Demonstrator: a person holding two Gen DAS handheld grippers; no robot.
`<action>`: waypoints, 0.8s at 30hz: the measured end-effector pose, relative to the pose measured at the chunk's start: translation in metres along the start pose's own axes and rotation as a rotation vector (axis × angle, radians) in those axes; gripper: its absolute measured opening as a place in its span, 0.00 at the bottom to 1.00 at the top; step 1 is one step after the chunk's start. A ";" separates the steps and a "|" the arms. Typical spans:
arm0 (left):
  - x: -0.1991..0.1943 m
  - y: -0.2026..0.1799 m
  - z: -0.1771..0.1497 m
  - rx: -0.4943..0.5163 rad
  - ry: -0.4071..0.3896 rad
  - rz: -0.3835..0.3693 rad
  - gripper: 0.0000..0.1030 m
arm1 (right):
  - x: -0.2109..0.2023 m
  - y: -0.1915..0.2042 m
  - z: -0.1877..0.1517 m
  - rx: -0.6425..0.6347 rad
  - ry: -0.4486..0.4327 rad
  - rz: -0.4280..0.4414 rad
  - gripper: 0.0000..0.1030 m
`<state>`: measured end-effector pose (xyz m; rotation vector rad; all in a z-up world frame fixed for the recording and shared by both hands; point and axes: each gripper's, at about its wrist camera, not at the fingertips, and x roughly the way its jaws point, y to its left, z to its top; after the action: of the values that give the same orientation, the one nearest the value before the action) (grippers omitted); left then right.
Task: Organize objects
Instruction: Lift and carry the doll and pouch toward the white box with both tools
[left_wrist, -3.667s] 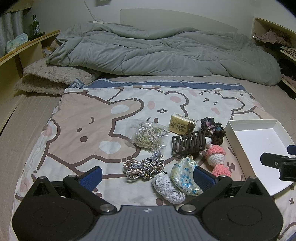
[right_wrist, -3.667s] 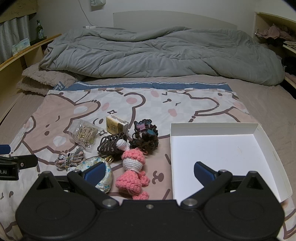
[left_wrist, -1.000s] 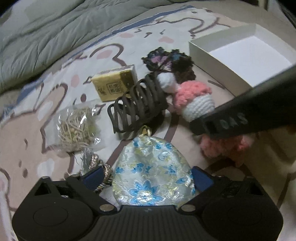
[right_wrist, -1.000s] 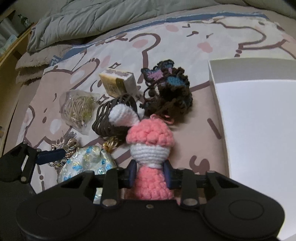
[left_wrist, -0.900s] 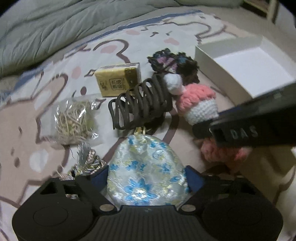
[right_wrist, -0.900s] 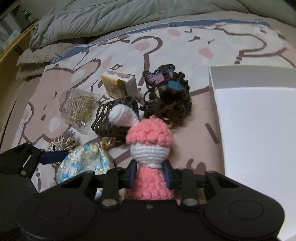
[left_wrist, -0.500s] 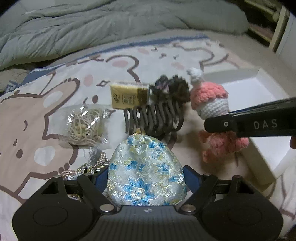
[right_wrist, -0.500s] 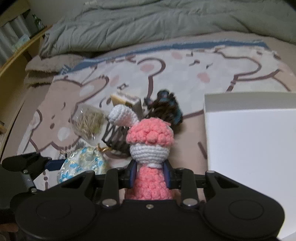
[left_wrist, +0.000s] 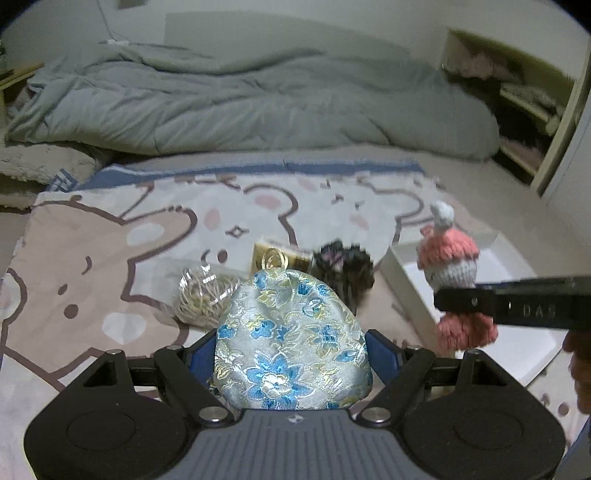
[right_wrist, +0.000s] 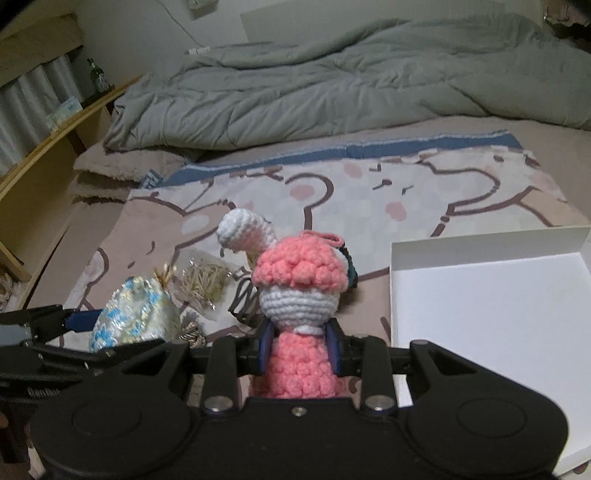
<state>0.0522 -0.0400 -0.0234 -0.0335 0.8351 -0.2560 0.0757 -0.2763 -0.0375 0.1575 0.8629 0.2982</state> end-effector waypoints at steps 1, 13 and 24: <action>-0.004 0.000 0.001 -0.006 -0.012 -0.003 0.80 | -0.004 0.001 0.000 -0.001 -0.009 0.002 0.30; -0.030 0.002 0.007 -0.077 -0.120 -0.040 0.80 | -0.041 0.002 0.007 -0.021 -0.117 0.010 0.30; -0.020 -0.026 0.029 -0.075 -0.194 -0.141 0.80 | -0.059 -0.025 0.025 -0.002 -0.208 -0.090 0.30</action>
<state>0.0554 -0.0623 0.0145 -0.1853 0.6500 -0.3484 0.0632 -0.3198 0.0147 0.1447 0.6616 0.1940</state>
